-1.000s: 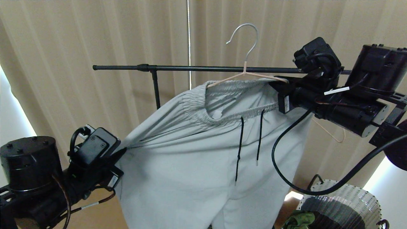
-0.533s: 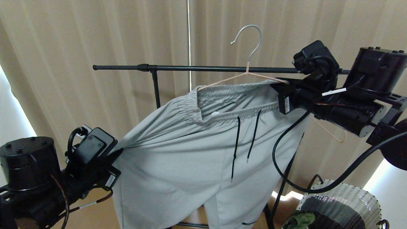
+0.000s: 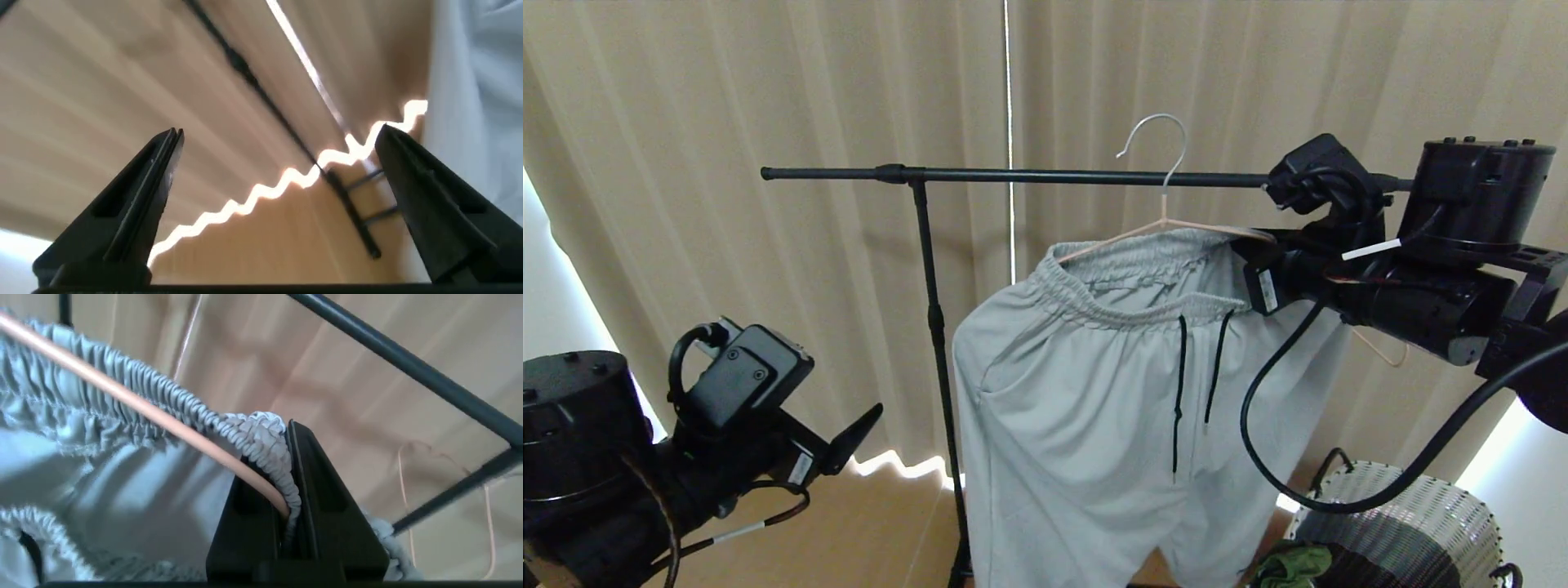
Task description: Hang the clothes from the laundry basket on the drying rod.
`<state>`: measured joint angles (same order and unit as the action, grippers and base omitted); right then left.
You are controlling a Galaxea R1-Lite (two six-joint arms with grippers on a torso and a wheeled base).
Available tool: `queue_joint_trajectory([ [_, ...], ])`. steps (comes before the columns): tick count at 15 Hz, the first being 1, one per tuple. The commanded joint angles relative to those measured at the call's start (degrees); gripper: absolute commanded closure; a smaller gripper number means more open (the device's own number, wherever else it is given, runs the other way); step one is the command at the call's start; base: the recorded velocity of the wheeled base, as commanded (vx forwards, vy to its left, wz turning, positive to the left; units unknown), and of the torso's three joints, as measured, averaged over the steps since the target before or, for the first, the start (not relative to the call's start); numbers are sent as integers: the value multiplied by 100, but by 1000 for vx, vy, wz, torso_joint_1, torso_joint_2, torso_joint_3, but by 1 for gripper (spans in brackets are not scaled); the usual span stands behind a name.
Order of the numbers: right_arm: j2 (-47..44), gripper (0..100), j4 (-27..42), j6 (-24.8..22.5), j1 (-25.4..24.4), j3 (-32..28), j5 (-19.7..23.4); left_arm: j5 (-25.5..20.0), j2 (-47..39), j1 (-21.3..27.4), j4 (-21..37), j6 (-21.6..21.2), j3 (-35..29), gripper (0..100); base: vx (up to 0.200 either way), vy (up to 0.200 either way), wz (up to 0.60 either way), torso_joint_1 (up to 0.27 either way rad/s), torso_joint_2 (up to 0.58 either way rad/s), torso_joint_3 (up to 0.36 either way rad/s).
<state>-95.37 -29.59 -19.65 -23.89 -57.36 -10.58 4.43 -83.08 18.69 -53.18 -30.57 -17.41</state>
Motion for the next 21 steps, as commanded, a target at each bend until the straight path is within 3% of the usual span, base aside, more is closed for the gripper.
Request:
queue_joint_trajectory([
  [1, 168, 100, 278, -4, -1, 14, -199, -12, 503, -41, 0, 95, 1, 0, 0, 0, 0, 0, 0, 0],
  [5, 449, 100, 1289, -4, 25, -4, -840, -21, 1373, -401, 281, 491, 185, 0, 0, 0, 0, 0, 0, 0],
  [9, 581, 100, 1684, 23, 175, 40, -1209, -21, 2402, -761, 1740, 1027, 343, 0, 0, 0, 0, 0, 0, 0],
  [10, 633, 100, 1790, 75, 210, 67, -1324, -21, 2533, -788, 1846, 1089, 440, 0, 0, 0, 0, 0, 0, 0],
  [16, 1108, 100, 3038, 576, 280, 67, -1587, -29, 2586, -761, 1811, 1036, 598, 0, 0, 0, 0, 0, 0, 0],
  [19, 1003, 100, 3011, 1086, 342, 14, -1587, -29, 2639, -788, 1784, 1097, 431, 0, 0, 0, 0, 0, 0, 0],
  [21, 976, 100, 2994, 1174, 342, -21, -1587, -29, 2674, -788, 1793, 1097, 440, 0, 0, 0, 0, 0, 0, 0],
])
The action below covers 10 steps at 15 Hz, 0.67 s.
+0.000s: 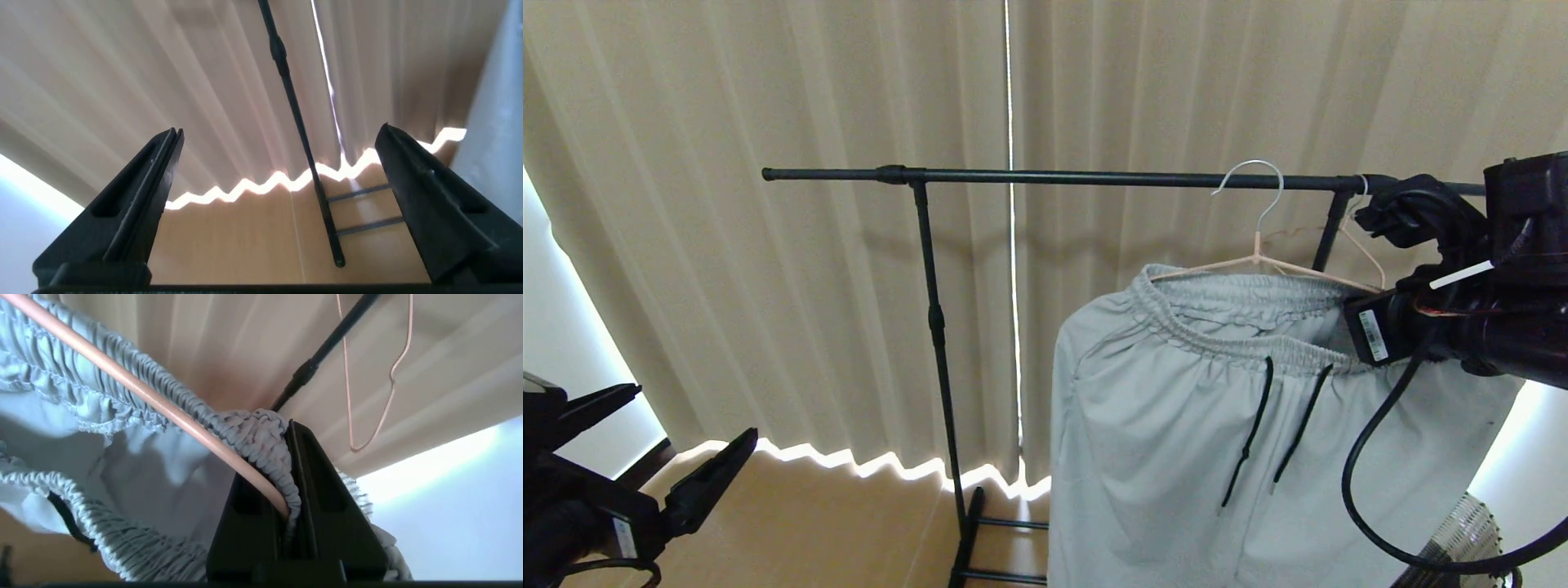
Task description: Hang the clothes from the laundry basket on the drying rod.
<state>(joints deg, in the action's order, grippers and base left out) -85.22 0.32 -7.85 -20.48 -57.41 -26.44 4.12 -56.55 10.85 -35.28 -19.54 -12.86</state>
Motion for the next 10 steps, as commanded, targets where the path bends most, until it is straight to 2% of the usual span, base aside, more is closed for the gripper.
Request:
queue_joint_trajectory([
  [1, -47, 100, -23, 3, 0, -16, -1, 10, 21, -4, 4, -6, 3, 0, 0, 0, 0, 0, 0, 0],
  [4, -161, 100, -23, 275, 9, -139, -1, 10, 13, -4, 4, -15, 20, 0, 0, 0, 0, 0, 0, 0],
  [10, -407, 100, -23, 398, 0, -350, -63, 10, 21, -4, 4, -15, 20, 0, 200, 0, 0, 4, 2, 6],
])
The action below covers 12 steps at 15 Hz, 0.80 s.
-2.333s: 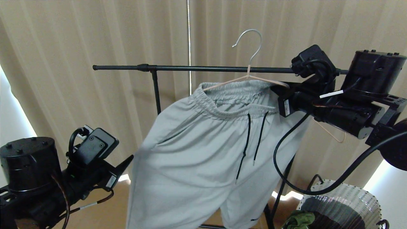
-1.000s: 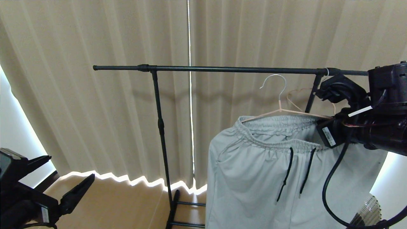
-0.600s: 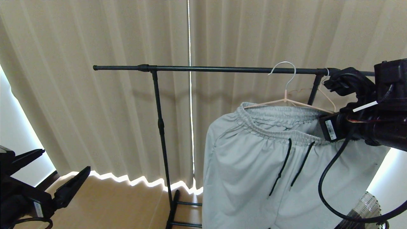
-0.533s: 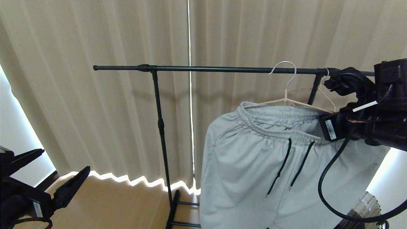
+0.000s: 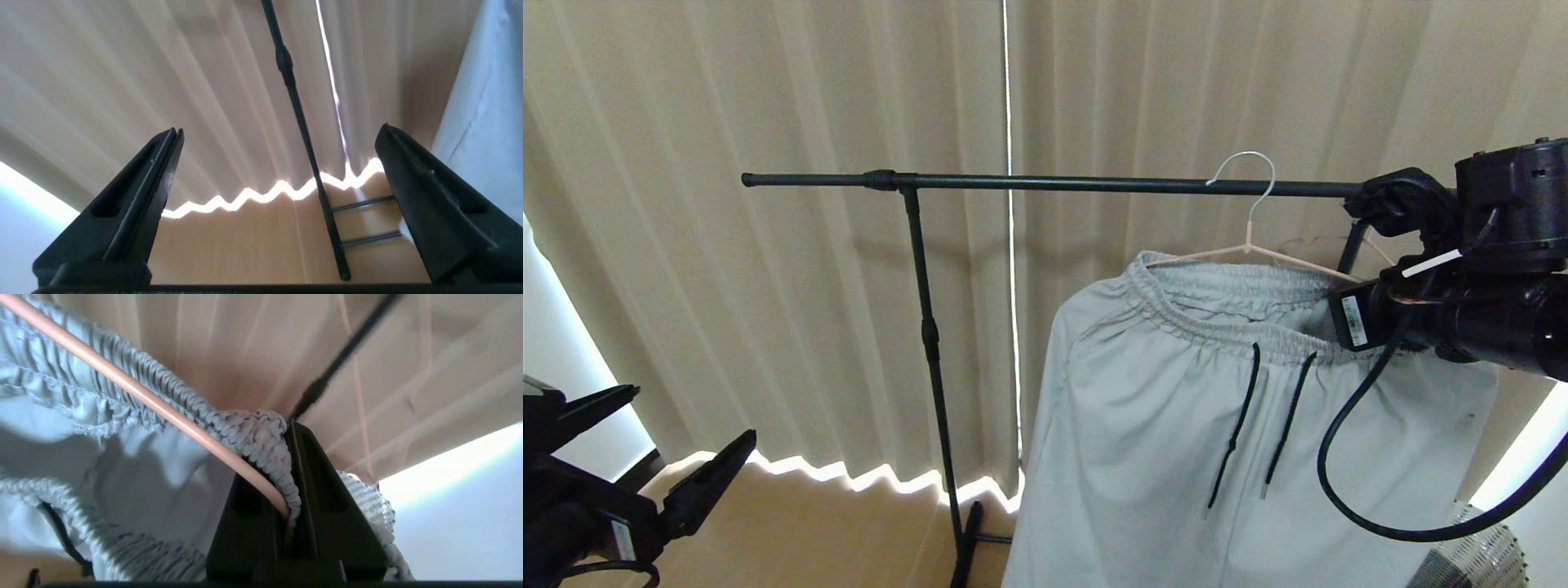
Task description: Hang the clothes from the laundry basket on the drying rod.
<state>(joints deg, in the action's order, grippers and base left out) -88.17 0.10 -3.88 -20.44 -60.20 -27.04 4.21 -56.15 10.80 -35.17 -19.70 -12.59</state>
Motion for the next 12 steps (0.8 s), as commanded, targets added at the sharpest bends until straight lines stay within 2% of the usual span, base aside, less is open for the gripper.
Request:
queue_joint_trajectory([
  [1, -156, 100, -1, 1, -3, -115, -65, 1, -19, 1, -7, 1, -6, 0, 200, 0, 0, 2, -2, 2],
  [6, -508, 100, -1, 19, 5, -317, -337, 1, -19, 1, -7, 1, 2, 0, 200, 0, 0, 1, 4, 4],
  [9, -815, 100, -1, 194, 14, -555, -610, -7, -54, 10, 1, -8, 20, 0, 200, 0, 0, 4, 2, 6],
  [12, -1264, 100, -1, 370, 137, -1003, -926, -16, -45, 106, 1, -34, 134, 0, 0, 0, 0, 0, 0, 0],
])
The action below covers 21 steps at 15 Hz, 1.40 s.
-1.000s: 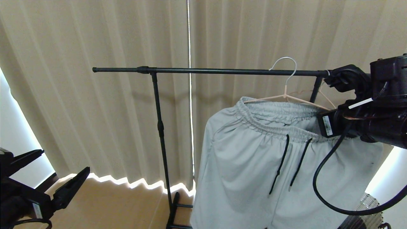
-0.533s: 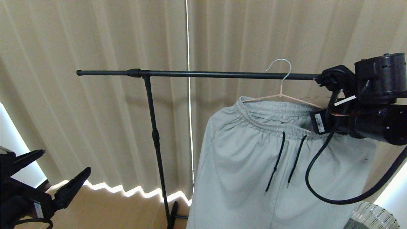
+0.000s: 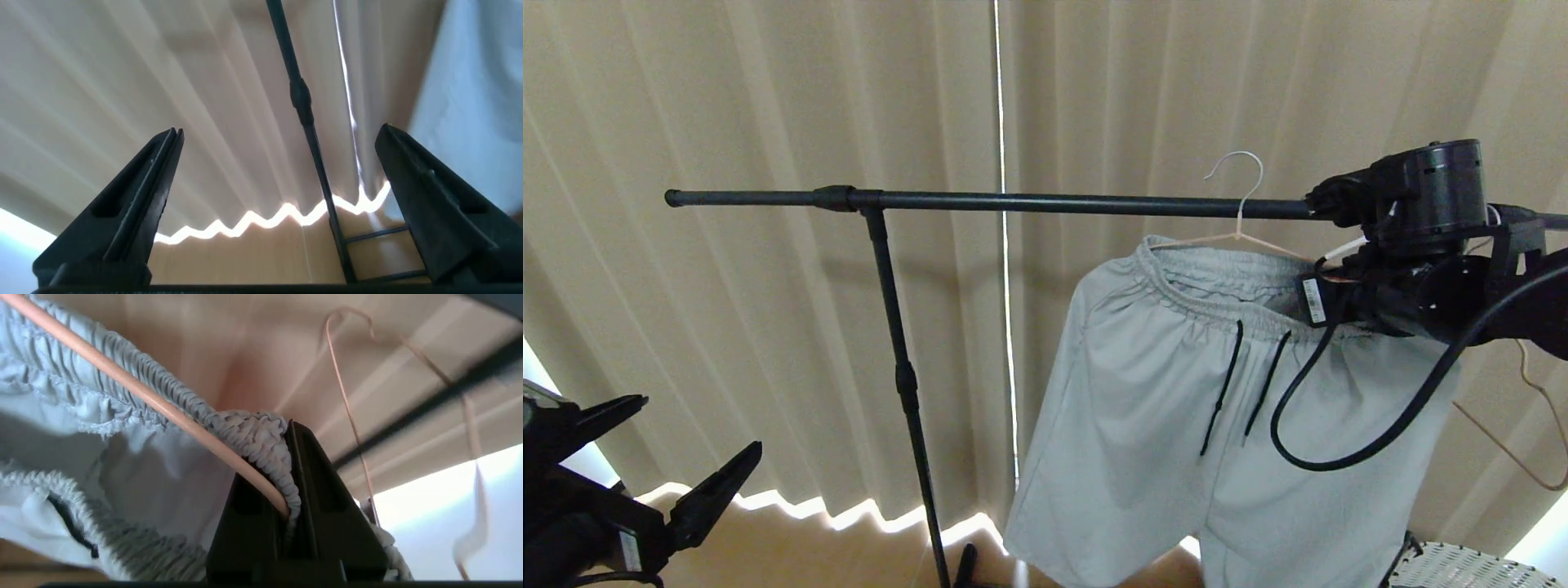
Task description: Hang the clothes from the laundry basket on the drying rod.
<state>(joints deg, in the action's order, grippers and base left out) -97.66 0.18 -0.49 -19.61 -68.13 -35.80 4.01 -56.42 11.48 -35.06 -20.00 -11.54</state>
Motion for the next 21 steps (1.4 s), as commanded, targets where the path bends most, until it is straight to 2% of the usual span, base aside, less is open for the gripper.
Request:
queue_joint_trajectory([
  [1, -465, 100, -9, 110, 98, -350, -208, -32, -10, 91, -10, -3, 29, 0, 0, 0, 0, 0, 0, 0],
  [3, -755, 100, -9, 163, 142, -561, -621, -58, -1, 100, -10, -3, 21, 0, 0, 0, 0, 0, 0, 0],
  [4, -851, 100, -9, 172, 151, -640, -691, -58, -1, 100, -10, 5, 21, 0, 0, 0, 0, 0, 0, 0],
  [21, -992, 100, 34, 128, -69, -438, -700, -58, -1, 91, -10, 14, 12, 0, 0, 0, 0, 0, 0, 0],
])
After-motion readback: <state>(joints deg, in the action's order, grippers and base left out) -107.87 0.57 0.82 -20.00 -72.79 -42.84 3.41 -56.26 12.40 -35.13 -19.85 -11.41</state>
